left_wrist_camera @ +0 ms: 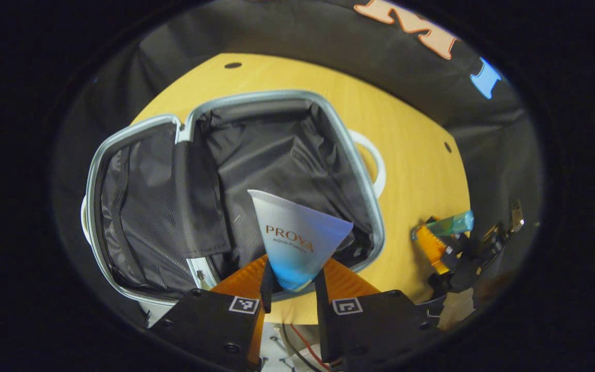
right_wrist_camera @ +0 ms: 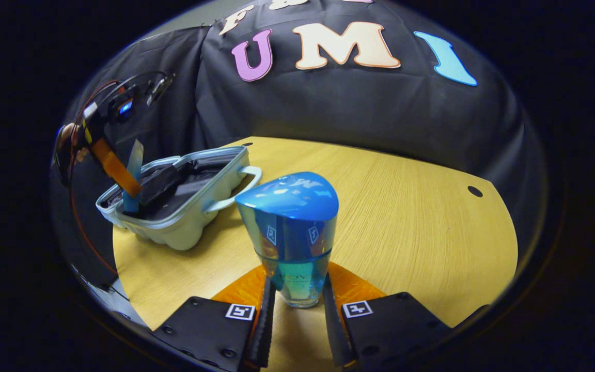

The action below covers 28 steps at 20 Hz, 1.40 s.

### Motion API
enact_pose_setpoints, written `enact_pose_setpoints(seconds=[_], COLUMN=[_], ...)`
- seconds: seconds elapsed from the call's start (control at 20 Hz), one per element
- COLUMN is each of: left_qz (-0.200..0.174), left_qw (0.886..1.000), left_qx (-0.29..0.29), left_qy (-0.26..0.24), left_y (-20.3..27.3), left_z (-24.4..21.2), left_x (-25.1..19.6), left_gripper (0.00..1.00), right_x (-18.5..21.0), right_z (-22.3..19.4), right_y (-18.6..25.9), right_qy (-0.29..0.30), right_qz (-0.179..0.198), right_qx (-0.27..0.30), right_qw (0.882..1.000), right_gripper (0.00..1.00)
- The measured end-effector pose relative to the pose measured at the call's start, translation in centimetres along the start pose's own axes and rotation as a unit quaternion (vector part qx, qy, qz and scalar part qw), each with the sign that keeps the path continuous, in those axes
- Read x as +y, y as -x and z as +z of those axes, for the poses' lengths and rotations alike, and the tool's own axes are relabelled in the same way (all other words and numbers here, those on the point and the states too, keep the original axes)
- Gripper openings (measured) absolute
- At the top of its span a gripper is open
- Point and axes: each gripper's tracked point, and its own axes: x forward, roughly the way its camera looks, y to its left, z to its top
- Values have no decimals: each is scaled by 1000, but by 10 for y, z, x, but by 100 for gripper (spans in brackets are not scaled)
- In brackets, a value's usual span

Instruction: First open the suitcase, pack the skin care products into it, and then close the suitcase.

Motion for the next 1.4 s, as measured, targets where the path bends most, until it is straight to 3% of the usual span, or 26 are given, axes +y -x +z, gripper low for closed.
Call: enact_pose_setpoints(seconds=[0.35, 0.4, 0.5, 0.55, 0.7, 0.75, 1.2, 1.4], left_qz=[-7, -11, -11, -13, -28, -29, -35, -16], left_qw=[997, 996, 995, 995, 995, 996, 996, 994], left_qx=[73, 83, 91, 86, 77, 72, 23, 24], left_qy=[31, 38, 46, 43, 51, 51, 76, 102], left_y=[-18, -21, -22, -27, -20, -17, 50, 80], left_z=[-6, -7, -7, -5, 1, 2, -3, -26], left_x=[15, 16, 21, 24, 20, 22, 71, 110], left_gripper=[37, 40, 42, 35, 82, 88, 92, 92], right_x=[15, 20, 32, 41, 70, 80, 199, 239], right_z=[57, 60, 65, 71, 84, 87, 101, 84], right_y=[16, 17, 20, 22, 23, 21, -25, -62], right_qy=[-24, -32, -54, -63, -77, -77, -48, -47], right_qz=[-7, -5, 3, 9, 26, 32, 123, 150], right_qx=[-34, -30, -24, -24, -21, -19, 35, 101], right_qw=[999, 999, 998, 998, 996, 996, 991, 982], right_gripper=[44, 40, 41, 40, 42, 42, 42, 42])
